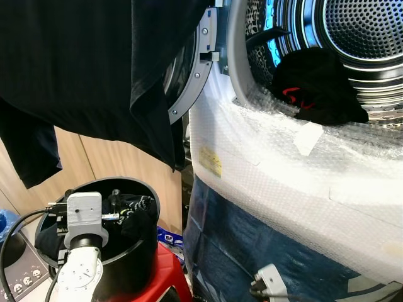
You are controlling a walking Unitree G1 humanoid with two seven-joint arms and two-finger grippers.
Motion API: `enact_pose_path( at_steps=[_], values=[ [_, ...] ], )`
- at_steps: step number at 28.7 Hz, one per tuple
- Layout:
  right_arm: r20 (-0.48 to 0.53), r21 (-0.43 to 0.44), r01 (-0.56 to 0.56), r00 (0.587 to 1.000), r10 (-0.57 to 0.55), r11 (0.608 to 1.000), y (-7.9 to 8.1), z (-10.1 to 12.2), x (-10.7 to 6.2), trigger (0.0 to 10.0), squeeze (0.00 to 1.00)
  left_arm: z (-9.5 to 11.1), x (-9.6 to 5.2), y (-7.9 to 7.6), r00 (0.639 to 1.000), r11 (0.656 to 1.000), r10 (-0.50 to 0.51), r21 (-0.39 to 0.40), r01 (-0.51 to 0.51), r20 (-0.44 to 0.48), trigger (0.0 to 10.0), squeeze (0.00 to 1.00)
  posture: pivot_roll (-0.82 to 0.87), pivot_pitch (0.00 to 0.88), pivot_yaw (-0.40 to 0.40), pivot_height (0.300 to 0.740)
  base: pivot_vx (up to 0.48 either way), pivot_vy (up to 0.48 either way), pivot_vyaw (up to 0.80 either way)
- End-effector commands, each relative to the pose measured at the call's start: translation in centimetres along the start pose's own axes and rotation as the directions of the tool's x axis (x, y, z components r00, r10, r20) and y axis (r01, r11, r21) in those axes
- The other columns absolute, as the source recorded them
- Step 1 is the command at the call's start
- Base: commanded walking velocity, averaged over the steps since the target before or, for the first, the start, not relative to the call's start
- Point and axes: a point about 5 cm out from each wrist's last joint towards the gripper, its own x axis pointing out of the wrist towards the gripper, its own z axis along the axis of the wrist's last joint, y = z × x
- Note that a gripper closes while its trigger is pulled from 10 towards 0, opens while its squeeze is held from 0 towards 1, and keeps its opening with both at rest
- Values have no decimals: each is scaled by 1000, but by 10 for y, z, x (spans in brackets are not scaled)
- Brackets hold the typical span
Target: Clothes washing
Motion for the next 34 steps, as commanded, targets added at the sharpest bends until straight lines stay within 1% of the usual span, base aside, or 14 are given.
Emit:
enact_pose_path(
  at_steps=[1, 3, 5, 6, 7, 8, 9, 11, 15, 16, 23, 26, 31, 34],
  values=[
    [-12, 56, 89, 996, -88, 994, -5, -9, 0, 10000, 1000, 4, 2, -8, 998, 998, -56, -14, 57, 19, 10000, 0, 135, 0, 7, 740, 0, 0, 0],
    [-37, 112, 206, 978, -203, 972, -10, -19, -1, 10000, 1000, 2, 4, -10, 997, 997, -81, -8, 81, 10, 10000, 0, 135, 0, 7, 740, 0, 0, 0],
    [-94, 161, 335, 942, -324, 928, -16, -32, -4, 10000, 1000, -1, 6, -12, 995, 995, -103, 6, 103, 0, 10000, 0, 140, 0, 7, 740, 0, 0, 0],
    [-115, 146, 374, 926, -359, 916, -17, -36, -5, 10000, 361, -2, 7, -13, 993, 993, -117, 6, 117, -4, 10000, 0, 140, 0, 7, 740, 0, 0, 0],
    [-115, 146, 374, 926, -359, 916, -17, -36, -5, 10000, 361, -2, 7, -13, 993, 993, -117, 6, 117, -4, 10000, 0, 140, 0, 7, 740, 0, 0, 0],
    [-137, 123, 412, 908, -396, 903, -17, -40, -5, 10000, 0, -4, 9, -13, 991, 991, -133, 9, 133, -9, 10000, 0, 142, 0, 8, 740, 0, 0, 0],
    [-137, 118, 492, 869, -476, 863, -21, -40, -7, 10000, 0, -5, 12, -13, 988, 988, -153, 10, 153, -13, 10000, 0, 139, 0, 8, 740, 0, 0, 0],
    [-137, 176, 549, 836, -532, 817, -25, -38, -9, 10000, 0, -6, 16, -11, 986, 986, -167, 11, 167, -15, 10000, 0, 134, 0, 7, 740, 0, 0, 0],
    [-143, 174, 559, 829, -540, 811, -23, -36, -7, 10000, 0, -18, 24, -14, 978, 979, -203, -11, 203, -39, 10000, 0, 125, 0, -8, 740, 0, 0, 0],
    [-137, 159, 556, 831, -539, 816, -21, -32, -4, 10000, 0, -20, 28, -19, 969, 970, -244, -25, 244, -31, 10000, 996, 120, 0, -19, 740, 0, 0, 0],
    [-93, 117, 542, 840, -534, 832, -20, -16, 0, 10000, 0, -29, 45, -37, 928, 929, -371, -28, 370, -41, 10000, 1000, 109, 0, -49, 740, 0, 0, 0],
    [-88, 107, 538, 843, -531, 836, -21, -15, 0, 10000, 0, -35, 49, -41, 917, 919, -393, -40, 391, -60, 10000, 1000, 109, 0, -50, 740, 0, 0, 0],
    [-92, 108, 541, 841, -533, 834, -23, -16, -2, 10000, 0, -43, 47, -51, 899, 902, -431, -52, 429, -77, 10000, 1000, 102, 0, -53, 740, 0, 0, 0],
    [-101, 82, 542, 840, -534, 837, -24, -19, -3, 10000, 0, -48, 41, -57, 885, 889, -457, -30, 457, -85, 10000, 1000, 105, 0, -50, 740, 0, 0, 0]
  ],
)
